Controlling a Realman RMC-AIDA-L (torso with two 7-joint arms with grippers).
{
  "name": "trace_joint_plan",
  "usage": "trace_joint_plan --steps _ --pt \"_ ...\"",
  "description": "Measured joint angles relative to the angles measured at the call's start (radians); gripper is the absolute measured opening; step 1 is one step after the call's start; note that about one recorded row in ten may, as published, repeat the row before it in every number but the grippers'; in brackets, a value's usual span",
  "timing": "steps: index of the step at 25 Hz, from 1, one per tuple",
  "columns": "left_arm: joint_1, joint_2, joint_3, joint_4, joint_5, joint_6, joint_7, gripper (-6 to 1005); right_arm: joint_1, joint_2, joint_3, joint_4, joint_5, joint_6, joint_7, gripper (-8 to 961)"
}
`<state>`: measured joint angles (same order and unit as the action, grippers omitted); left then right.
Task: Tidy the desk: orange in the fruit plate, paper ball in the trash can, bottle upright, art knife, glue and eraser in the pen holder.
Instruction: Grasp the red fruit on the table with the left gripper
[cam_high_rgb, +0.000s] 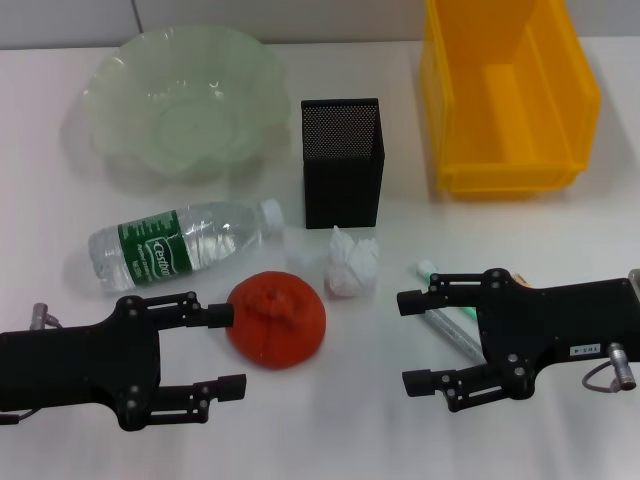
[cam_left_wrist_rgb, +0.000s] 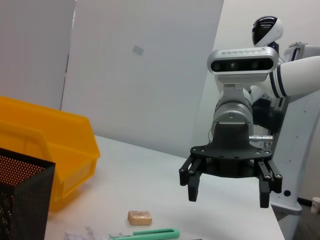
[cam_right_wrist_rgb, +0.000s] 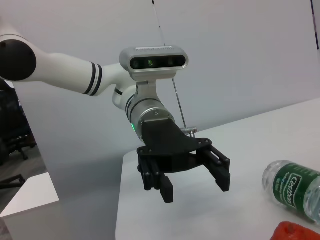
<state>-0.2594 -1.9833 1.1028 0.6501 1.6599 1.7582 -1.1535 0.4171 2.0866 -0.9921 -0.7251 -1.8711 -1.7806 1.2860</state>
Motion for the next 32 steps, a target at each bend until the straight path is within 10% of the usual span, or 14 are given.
trace_joint_plan --steps 32 --pt "-0.071 -0.084 -0.002 0.002 0.061 -0.164 0.035 739 -0.065 -0.001 0.013 0.045 0.029 -0.026 -0.058 832"
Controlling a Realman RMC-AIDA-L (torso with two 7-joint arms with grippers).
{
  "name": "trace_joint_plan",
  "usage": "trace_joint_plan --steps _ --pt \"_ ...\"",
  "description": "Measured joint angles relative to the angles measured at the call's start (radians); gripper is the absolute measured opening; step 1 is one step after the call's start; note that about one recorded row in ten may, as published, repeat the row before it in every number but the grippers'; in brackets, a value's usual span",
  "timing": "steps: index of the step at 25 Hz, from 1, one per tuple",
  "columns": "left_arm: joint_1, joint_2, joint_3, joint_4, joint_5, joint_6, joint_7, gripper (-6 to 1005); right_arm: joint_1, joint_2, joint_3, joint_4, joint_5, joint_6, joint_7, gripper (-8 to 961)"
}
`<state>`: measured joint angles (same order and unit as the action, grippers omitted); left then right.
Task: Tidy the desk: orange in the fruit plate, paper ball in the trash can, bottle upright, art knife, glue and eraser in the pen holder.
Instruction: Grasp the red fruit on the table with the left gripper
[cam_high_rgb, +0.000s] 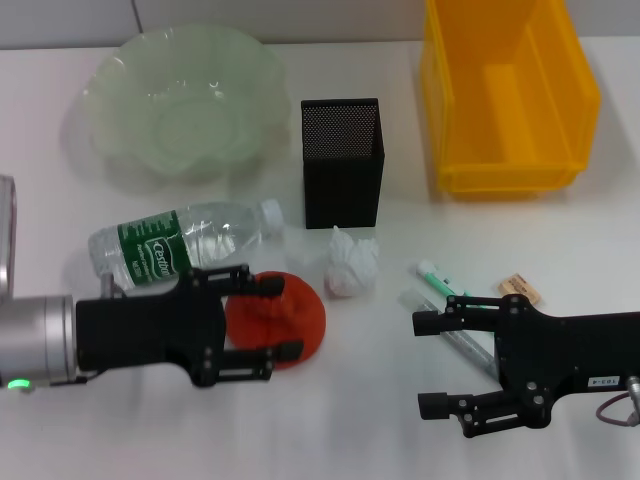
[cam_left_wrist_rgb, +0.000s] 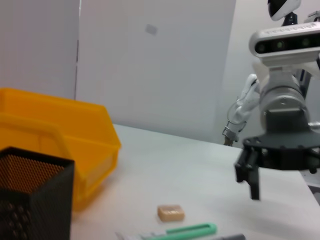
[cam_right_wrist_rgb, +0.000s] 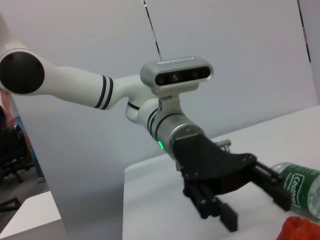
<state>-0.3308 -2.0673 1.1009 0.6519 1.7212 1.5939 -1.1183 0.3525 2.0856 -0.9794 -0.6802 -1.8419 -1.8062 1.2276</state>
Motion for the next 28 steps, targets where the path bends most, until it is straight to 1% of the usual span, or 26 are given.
trace_joint_plan --steps 3,4,6,14,20,24,28 --pt "-0.020 -0.001 -0.020 -0.002 -0.005 -0.008 -0.014 739 -0.001 0.001 0.000 0.003 0.010 0.000 -0.001 831" --pt "-0.031 -0.001 -0.041 -0.005 -0.006 -0.022 -0.019 739 -0.005 0.001 0.000 0.008 0.026 -0.001 -0.007 831" --pt "-0.035 -0.002 -0.049 -0.005 -0.006 -0.030 -0.019 739 -0.008 0.000 0.000 0.010 0.033 -0.002 -0.013 831" --pt "-0.083 -0.003 -0.046 -0.041 0.000 -0.100 -0.046 738 -0.022 -0.005 0.004 0.021 0.061 0.003 -0.035 831" --pt "-0.080 -0.002 -0.045 -0.046 0.004 -0.111 -0.075 738 -0.016 -0.004 0.004 0.047 0.061 0.004 -0.054 832" --pt "-0.078 0.002 -0.045 -0.087 0.008 -0.118 -0.075 738 -0.016 -0.005 0.004 0.049 0.061 -0.001 -0.060 832" --pt "-0.071 0.001 -0.045 -0.093 0.025 -0.141 -0.074 738 -0.014 -0.003 0.004 0.055 0.061 -0.002 -0.061 832"
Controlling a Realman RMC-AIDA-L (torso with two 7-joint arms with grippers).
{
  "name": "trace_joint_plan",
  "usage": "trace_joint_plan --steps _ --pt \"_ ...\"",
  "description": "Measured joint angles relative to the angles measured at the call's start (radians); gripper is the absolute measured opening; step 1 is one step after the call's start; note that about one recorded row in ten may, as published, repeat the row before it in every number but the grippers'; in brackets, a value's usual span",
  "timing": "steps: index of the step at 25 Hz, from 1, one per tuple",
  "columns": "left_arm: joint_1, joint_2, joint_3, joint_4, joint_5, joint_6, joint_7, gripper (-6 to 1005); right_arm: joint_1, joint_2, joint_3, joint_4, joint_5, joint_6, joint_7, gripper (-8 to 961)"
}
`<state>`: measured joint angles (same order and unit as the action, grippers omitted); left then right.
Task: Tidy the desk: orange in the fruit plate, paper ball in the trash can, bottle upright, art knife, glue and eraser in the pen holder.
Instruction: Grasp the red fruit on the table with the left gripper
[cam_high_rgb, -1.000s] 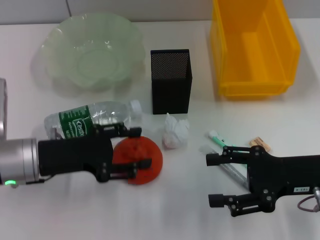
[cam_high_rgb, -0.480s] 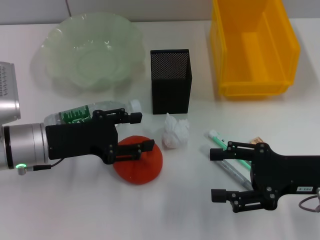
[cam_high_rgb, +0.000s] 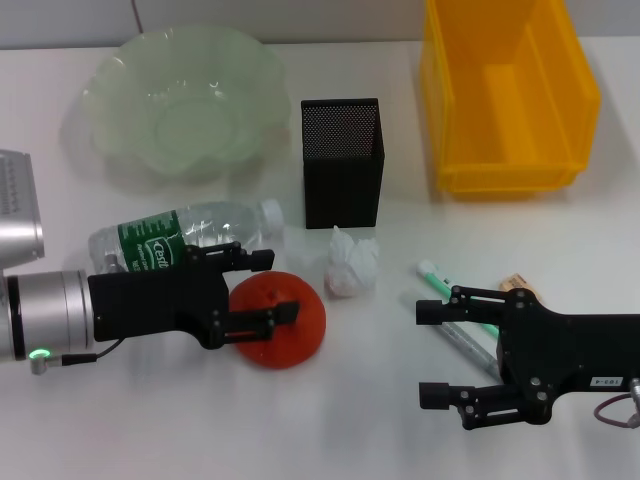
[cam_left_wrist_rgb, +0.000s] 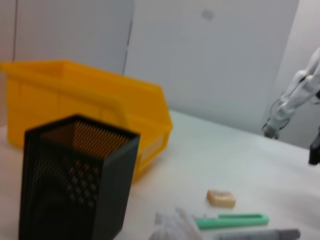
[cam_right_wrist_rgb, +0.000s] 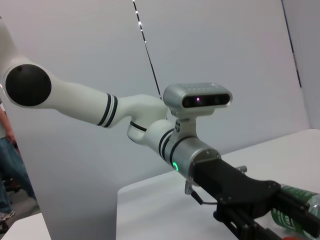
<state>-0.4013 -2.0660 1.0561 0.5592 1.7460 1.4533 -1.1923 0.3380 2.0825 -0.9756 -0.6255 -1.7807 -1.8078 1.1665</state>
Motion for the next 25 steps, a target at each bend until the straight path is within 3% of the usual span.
trace_joint_plan --steps 13,25 --pt "0.005 -0.003 0.005 -0.040 0.017 -0.071 0.017 739 0.008 0.004 -0.002 0.010 0.001 -0.008 -0.001 831" --pt "-0.003 -0.005 0.007 -0.040 0.012 -0.086 0.026 553 0.025 -0.001 0.000 0.049 0.003 -0.008 -0.001 831"
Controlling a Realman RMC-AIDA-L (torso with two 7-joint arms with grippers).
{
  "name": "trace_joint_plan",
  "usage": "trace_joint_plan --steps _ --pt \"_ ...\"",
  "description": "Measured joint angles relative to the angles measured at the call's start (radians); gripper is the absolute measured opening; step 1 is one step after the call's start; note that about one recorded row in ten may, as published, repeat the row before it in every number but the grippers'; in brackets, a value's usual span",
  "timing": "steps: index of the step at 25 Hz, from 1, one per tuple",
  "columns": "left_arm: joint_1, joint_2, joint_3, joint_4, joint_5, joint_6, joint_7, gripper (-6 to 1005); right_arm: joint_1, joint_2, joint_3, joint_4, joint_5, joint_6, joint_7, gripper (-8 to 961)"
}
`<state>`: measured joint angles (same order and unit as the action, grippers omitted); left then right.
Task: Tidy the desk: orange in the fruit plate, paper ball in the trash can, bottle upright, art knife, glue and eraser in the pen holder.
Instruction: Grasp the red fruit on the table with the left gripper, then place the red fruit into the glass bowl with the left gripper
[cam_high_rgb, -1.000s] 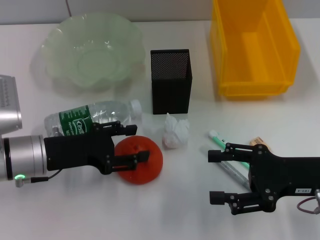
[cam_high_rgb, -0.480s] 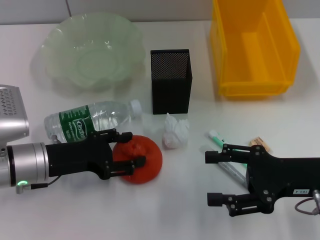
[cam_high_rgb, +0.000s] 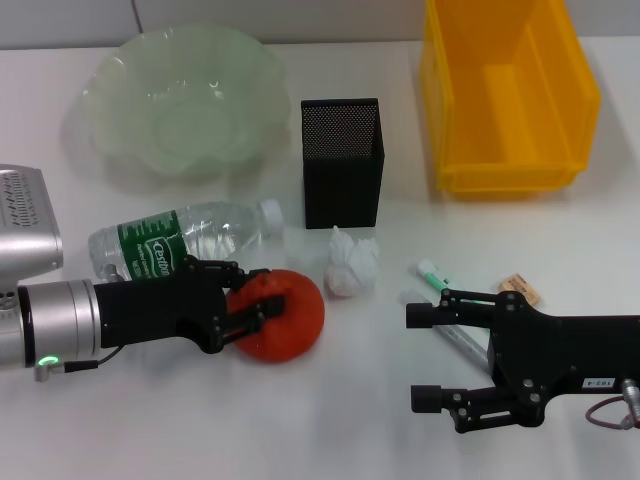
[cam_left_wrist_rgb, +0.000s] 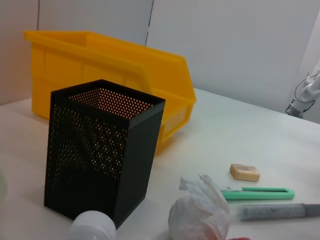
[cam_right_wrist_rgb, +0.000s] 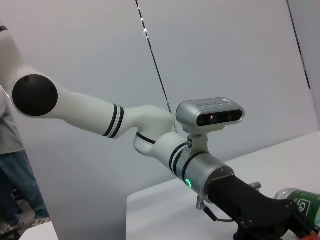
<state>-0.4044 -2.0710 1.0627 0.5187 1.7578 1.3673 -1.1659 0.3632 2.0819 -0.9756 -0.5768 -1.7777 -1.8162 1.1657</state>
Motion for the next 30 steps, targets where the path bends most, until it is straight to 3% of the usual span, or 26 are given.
trace_joint_plan --steps 5,6,12,16,21,30 --pt "-0.001 0.005 -0.027 0.009 -0.002 0.086 -0.009 454 0.000 0.000 0.000 0.000 0.000 0.000 0.000 831" --pt "-0.003 0.006 -0.062 0.010 -0.003 0.147 -0.008 269 -0.001 0.001 0.000 0.000 0.000 0.001 0.000 831" --pt "-0.003 0.004 -0.185 0.030 -0.023 0.270 0.001 213 0.003 0.002 0.000 0.012 0.000 0.003 -0.001 832" --pt "-0.009 0.004 -0.208 0.038 -0.107 0.297 0.022 176 0.003 0.003 0.000 0.031 0.000 0.005 -0.009 832" --pt "-0.043 0.004 -0.215 0.049 -0.171 0.259 0.077 136 0.005 0.003 0.000 0.052 0.000 0.007 -0.029 832" --pt "-0.107 -0.001 -0.223 0.077 -0.430 -0.033 0.093 76 0.020 0.004 0.000 0.084 0.000 0.005 -0.053 832"
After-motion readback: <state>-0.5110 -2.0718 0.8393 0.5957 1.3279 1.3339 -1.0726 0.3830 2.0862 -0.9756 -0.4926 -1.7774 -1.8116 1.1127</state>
